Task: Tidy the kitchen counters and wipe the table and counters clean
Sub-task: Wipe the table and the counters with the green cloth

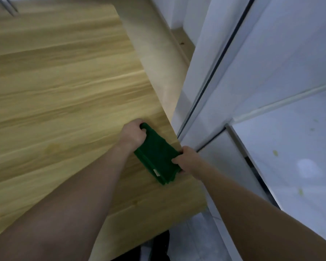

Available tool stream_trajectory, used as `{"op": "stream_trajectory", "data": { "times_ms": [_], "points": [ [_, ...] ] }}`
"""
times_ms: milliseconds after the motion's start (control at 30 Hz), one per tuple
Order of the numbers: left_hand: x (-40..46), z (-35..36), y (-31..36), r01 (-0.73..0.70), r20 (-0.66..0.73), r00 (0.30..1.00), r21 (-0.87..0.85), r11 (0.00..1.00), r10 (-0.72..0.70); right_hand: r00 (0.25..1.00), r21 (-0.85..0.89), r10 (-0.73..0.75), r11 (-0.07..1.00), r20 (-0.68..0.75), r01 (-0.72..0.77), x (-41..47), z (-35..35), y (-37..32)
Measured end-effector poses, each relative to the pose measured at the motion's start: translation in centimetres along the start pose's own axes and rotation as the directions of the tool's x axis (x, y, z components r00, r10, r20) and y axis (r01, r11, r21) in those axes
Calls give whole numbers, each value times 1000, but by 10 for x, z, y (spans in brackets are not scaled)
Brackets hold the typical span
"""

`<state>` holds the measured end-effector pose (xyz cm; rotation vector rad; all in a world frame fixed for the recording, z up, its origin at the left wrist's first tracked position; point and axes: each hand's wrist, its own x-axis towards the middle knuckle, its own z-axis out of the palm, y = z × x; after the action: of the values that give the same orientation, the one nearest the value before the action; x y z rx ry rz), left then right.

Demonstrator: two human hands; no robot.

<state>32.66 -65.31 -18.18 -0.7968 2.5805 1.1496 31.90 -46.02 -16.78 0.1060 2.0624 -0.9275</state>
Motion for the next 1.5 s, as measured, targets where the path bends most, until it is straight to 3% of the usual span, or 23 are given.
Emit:
{"op": "stream_trajectory", "data": {
  "times_ms": [100, 200, 300, 400, 467, 600, 767, 1033, 1367, 1500],
  "points": [
    [38, 6, 3, -38, 37, 999, 0, 999, 38, 1000, -168, -23, 985, 7, 24, 29, -3, -6],
    [75, 14, 8, -129, 174, 976, -6, 992, 128, 999, -318, 1, 948, 34, 9, 57, -6, -6],
    [97, 15, 3, -257, 255, 937, 34, 966, 240, 1000, -610, -15, 792, -8, 7, 71, -9, -13],
    [113, 7, -18, -363, 87, 932, 164, 917, 353, 916, -818, -364, 570, -167, 77, 88, -9, -13],
    [121, -1, -45, -344, -56, 922, 334, 878, 382, 826, -846, -553, 489, -110, 215, 103, 0, -17],
    [121, -12, -88, -271, -69, 928, 549, 791, 365, 782, -870, -619, 345, 71, 352, 119, 35, -13],
    [136, -12, -109, -223, -13, 956, 612, 758, 292, 800, -888, -600, 353, 28, 296, 136, 51, -5],
    [140, -8, -114, -203, -45, 954, 630, 750, 295, 779, -880, -623, 330, 69, 342, 154, 48, -14],
    [143, -7, -115, -199, -93, 943, 613, 765, 319, 720, -872, -687, 290, 98, 395, 206, 28, -59],
    [143, -7, -116, -203, -97, 941, 608, 768, 325, 677, -871, -735, 301, 48, 388, 204, 33, -59]
  ]
}}
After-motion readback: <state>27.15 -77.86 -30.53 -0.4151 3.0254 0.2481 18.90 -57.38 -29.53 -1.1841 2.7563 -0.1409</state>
